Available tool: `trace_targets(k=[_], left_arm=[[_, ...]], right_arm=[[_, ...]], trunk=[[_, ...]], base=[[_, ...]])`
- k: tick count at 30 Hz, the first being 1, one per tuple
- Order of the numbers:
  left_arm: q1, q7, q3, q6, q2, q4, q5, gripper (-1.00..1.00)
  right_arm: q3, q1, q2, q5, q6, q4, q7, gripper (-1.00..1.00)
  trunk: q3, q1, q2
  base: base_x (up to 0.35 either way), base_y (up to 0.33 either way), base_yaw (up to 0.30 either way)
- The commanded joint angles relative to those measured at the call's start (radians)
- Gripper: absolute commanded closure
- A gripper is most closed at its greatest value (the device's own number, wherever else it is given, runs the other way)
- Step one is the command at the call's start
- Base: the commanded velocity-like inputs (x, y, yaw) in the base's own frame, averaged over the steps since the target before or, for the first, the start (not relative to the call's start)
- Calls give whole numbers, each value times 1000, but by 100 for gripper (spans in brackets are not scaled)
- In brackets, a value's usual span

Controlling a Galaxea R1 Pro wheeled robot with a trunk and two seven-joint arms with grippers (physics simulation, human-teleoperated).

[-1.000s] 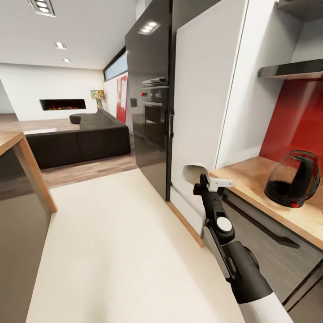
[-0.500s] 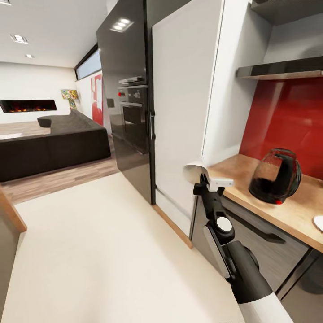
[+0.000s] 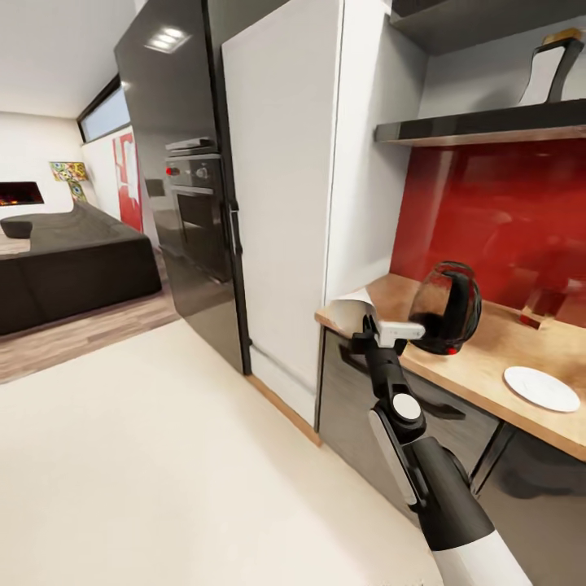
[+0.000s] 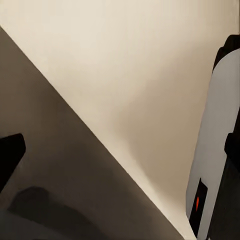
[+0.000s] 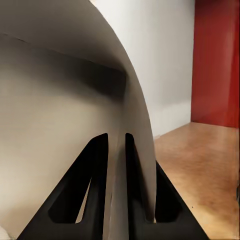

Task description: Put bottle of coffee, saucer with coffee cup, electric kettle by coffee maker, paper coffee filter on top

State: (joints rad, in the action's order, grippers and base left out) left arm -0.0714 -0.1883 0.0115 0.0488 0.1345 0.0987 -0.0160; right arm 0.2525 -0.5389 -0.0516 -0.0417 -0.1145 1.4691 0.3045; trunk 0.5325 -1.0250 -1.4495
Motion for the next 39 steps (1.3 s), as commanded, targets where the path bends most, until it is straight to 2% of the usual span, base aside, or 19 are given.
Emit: trace_targets(k=[1, 9, 12, 14, 18, 30, 39], left_arm=[[1, -2, 0, 6, 0, 3, 0, -100], [2, -2, 7, 6, 3, -1, -3, -100], [3, -2, 8, 6, 4, -3, -5, -100], [4, -2, 8, 6, 4, -3, -5, -100], [4, -2, 8, 7, 4, -3, -6, -100], [4, -2, 7, 7, 2, -2, -6, -100], [3, -2, 5, 6, 1, -1, -6, -100]], right_arm=[[2, -1, 0, -7, -4, 0, 5, 100], [4, -1, -1, -9, -4, 2, 6, 100], [33, -1, -2, -9, -4, 2, 6, 100], [79, -1, -2, -9, -3, 2, 7, 100], [105, -1, -1, -9, -2, 4, 7, 100], [113, -1, -1, -10, -2, 1, 7, 100], [113, -1, -1, -12, -2, 0, 7, 100]], trunk=[[1, 0, -1], [1, 0, -1], [1, 0, -1], [1, 0, -1], [1, 0, -1], [1, 0, -1], [1, 0, -1]], base=[[0, 0, -296], [0, 0, -296], [0, 0, -295], [0, 2, -295], [4, 45, -295], [101, 218, -296], [19, 28, -296]])
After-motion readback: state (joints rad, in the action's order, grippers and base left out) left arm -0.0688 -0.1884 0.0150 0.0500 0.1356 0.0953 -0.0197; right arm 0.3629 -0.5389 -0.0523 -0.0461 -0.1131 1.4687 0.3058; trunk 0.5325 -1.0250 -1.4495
